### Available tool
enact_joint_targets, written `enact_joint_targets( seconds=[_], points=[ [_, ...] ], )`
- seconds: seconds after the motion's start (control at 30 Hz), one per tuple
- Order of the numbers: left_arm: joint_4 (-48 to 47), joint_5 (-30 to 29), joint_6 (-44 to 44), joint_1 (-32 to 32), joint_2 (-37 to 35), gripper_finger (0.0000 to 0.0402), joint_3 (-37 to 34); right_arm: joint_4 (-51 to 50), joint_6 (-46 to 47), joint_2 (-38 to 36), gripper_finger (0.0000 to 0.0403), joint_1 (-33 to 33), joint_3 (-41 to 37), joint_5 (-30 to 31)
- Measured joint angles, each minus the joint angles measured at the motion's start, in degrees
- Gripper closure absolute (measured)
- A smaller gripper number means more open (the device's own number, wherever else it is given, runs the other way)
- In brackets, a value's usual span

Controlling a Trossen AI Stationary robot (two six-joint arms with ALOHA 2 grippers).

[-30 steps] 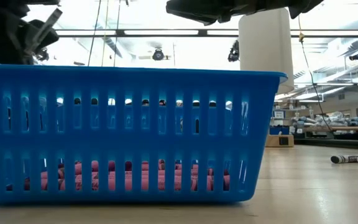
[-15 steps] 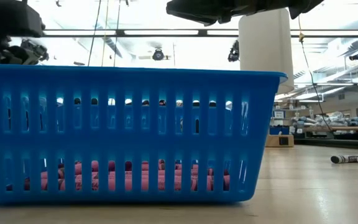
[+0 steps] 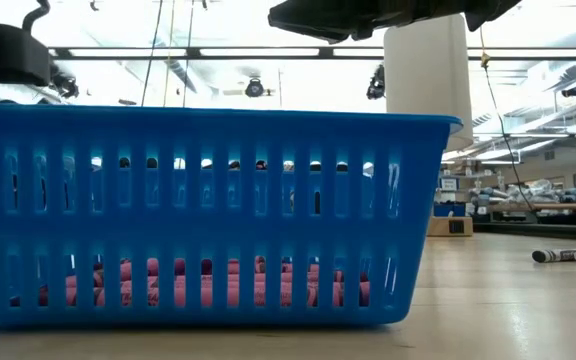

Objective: Sort crayons
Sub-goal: Put the black crayon into the black bin

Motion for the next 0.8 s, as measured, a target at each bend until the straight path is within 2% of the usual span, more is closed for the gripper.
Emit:
enact_joint_targets(
  seconds=[0.17, 0.33, 0.5, 0.8],
  points=[
    [1.63, 3.09, -0.01, -0.03, 0.00, 0.0370, -0.04, 0.02, 0.00, 0.00, 0.0282, -0.04, 0.00, 0.00],
    [1.67, 3.39, -0.01, -0.01, 0.00, 0.0365, -0.04, 0.00, 0.00, 0.00, 0.0282, -0.04, 0.00, -0.02],
    [1.87, 6.96, -0.58, 0.04, 0.00, 0.0337, -0.04, -0.11, 0.02, 0.00, 0.0282, -0.04, 0.00, -0.01],
    [1.81, 7.86, -1.26, 0.08, 0.00, 0.0297, 0.01, -0.11, 0.02, 0.00, 0.0282, -0.04, 0.00, -0.01]
  ],
)
